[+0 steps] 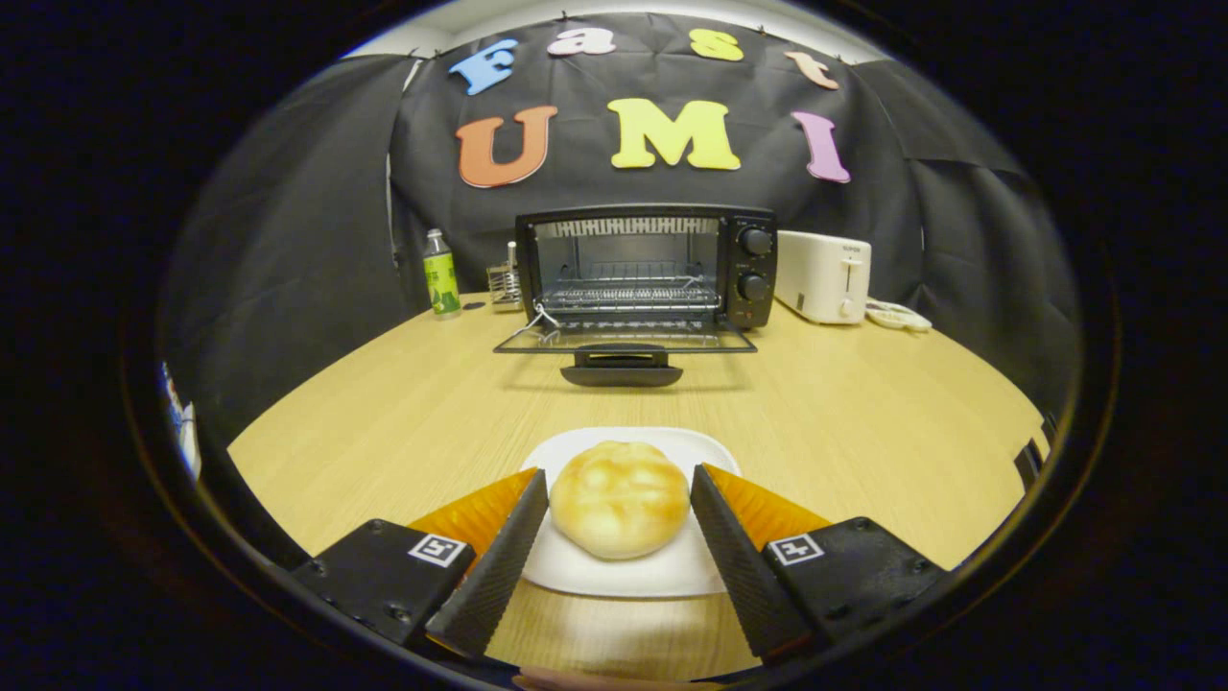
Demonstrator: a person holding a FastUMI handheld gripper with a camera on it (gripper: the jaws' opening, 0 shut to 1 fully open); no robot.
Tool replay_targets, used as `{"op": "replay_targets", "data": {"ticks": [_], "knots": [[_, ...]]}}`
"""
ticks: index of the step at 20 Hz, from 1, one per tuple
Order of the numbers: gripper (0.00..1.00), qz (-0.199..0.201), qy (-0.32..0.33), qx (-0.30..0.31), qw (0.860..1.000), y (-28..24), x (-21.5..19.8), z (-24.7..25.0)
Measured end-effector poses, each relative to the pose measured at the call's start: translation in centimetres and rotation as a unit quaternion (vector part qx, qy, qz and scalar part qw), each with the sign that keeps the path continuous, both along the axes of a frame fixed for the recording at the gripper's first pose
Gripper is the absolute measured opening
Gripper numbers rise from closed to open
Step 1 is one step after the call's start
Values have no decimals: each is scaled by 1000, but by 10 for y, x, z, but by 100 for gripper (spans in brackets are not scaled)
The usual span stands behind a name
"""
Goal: Open the toaster oven, put the food inside, and close the toaster oven door.
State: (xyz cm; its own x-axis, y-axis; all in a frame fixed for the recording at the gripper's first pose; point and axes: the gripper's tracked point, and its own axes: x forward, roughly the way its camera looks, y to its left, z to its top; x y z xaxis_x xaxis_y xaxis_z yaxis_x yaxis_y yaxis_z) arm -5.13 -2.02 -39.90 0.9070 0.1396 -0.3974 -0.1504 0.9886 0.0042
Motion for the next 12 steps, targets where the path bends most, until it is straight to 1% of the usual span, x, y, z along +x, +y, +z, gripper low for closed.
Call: {"op": "replay_targets", "data": {"ticks": [8,12], "knots": [[99,-4,24,11,1000,-1,2,-18],[98,-2,14,20,1000,0,5,-14]]}}
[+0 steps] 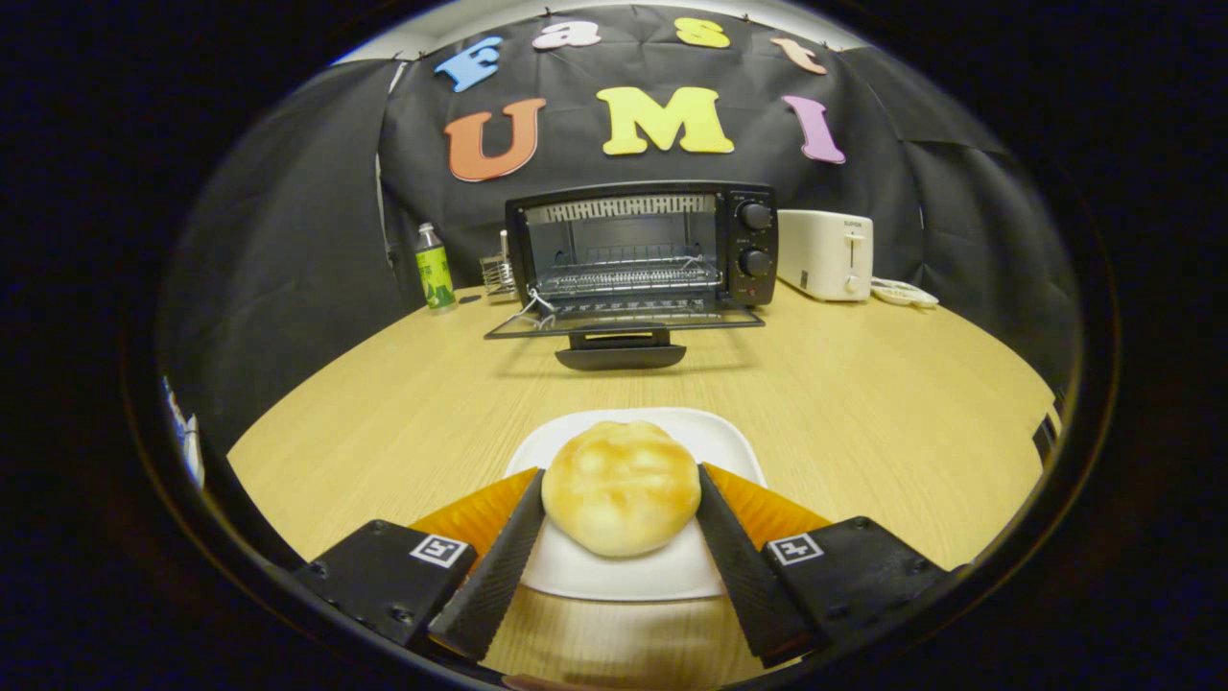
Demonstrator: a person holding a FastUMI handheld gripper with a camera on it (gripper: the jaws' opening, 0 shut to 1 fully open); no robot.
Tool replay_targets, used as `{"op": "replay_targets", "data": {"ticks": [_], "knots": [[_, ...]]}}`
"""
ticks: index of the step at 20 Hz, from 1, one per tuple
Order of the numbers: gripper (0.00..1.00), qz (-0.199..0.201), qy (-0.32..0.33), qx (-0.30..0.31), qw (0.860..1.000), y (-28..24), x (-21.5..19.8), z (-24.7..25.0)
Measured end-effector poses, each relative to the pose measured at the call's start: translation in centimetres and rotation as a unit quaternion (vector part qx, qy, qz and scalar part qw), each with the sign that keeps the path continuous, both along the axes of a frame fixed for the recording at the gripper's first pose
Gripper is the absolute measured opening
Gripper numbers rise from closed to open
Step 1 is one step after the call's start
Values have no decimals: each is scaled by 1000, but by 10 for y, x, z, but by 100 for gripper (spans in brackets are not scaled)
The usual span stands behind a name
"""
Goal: Open the toaster oven, put the food inside, and close the toaster oven door.
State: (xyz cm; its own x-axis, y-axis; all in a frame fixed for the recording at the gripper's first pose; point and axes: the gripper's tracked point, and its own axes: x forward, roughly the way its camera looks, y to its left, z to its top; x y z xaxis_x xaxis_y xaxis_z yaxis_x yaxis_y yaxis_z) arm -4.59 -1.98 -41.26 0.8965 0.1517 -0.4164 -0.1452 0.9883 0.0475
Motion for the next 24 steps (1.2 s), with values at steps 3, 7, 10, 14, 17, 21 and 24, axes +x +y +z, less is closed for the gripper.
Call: {"op": "replay_targets", "data": {"ticks": [3,7,10,14,17,21,24], "knots": [[96,-2,-13,9,1000,-2,3,11],[96,-9,-58,15,998,-4,10,37],[95,-1,-70,29,997,3,9,51],[94,5,-79,76,994,11,10,79],[94,9,-91,113,989,15,11,101],[94,20,-114,161,980,22,19,130],[94,26,-126,226,966,27,29,154]]}}
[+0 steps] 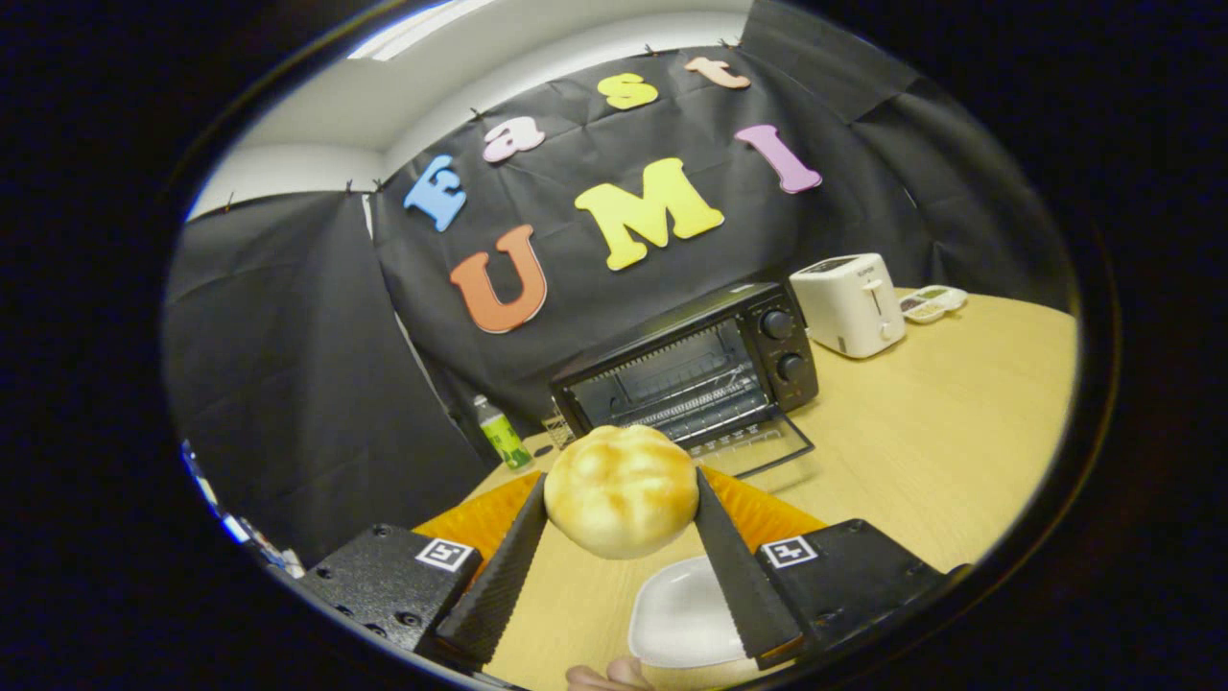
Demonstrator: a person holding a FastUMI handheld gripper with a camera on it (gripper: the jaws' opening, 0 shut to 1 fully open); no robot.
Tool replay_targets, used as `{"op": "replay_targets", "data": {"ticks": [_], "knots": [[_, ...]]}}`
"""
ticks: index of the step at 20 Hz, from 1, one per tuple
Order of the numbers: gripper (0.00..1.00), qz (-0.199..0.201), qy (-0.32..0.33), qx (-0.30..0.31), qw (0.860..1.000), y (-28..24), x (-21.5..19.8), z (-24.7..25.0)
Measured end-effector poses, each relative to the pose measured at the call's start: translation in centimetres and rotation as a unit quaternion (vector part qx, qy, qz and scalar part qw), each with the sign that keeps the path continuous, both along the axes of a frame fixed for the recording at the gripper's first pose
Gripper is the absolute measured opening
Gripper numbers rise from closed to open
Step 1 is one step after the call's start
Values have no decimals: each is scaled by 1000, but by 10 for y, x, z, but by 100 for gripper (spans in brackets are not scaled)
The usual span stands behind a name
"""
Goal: Open the toaster oven, put the food inside, and close the toaster oven door.
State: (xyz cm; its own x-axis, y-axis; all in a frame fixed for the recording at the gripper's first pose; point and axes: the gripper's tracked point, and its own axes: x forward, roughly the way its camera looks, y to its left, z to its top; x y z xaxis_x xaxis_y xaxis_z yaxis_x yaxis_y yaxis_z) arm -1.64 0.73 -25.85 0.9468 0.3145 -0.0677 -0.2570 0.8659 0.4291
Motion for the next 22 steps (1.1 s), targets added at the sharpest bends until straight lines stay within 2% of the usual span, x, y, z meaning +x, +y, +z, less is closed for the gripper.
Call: {"op": "replay_targets", "data": {"ticks": [4,7,9,13,15,19,22], "knots": [[93,-10,-27,71,997,-5,31,33],[94,-23,-8,76,997,-7,63,29],[93,-18,6,80,997,-2,86,21],[93,-16,48,65,997,8,130,-10],[94,-25,45,45,998,7,159,-15],[94,4,49,35,998,26,190,-18],[94,-2,56,23,998,24,213,-20]]}}
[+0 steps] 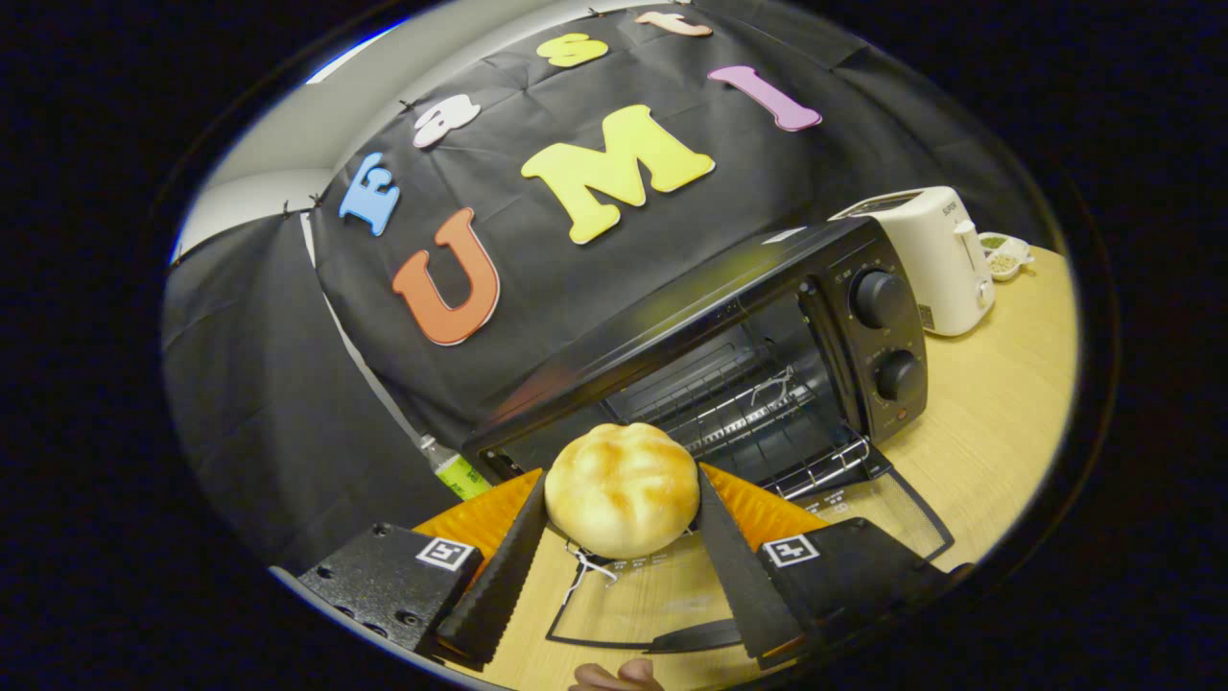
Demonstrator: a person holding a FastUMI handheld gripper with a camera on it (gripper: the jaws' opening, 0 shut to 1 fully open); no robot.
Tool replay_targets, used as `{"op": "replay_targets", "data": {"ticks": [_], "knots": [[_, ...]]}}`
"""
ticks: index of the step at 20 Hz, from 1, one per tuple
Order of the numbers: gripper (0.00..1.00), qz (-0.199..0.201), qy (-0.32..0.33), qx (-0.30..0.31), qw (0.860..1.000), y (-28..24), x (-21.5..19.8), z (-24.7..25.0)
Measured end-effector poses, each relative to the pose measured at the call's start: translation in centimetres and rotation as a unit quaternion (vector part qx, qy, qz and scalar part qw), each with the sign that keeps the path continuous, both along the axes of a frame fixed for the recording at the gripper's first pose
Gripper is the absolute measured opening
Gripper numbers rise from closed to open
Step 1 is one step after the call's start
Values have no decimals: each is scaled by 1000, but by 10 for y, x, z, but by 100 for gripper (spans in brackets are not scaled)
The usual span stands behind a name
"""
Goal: Open the toaster oven, put the food inside, and close the toaster oven door.
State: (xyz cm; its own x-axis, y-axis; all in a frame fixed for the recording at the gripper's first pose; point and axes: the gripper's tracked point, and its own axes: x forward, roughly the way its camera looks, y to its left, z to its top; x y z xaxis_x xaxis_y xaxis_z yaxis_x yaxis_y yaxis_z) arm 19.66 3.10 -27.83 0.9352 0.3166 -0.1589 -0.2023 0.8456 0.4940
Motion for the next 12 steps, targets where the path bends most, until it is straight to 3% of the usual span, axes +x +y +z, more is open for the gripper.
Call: {"op": "replay_targets", "data": {"ticks": [7,12], "knots": [[94,-47,21,-31,998,-29,59,-16],[95,-54,37,-20,998,-34,75,-20]]}}
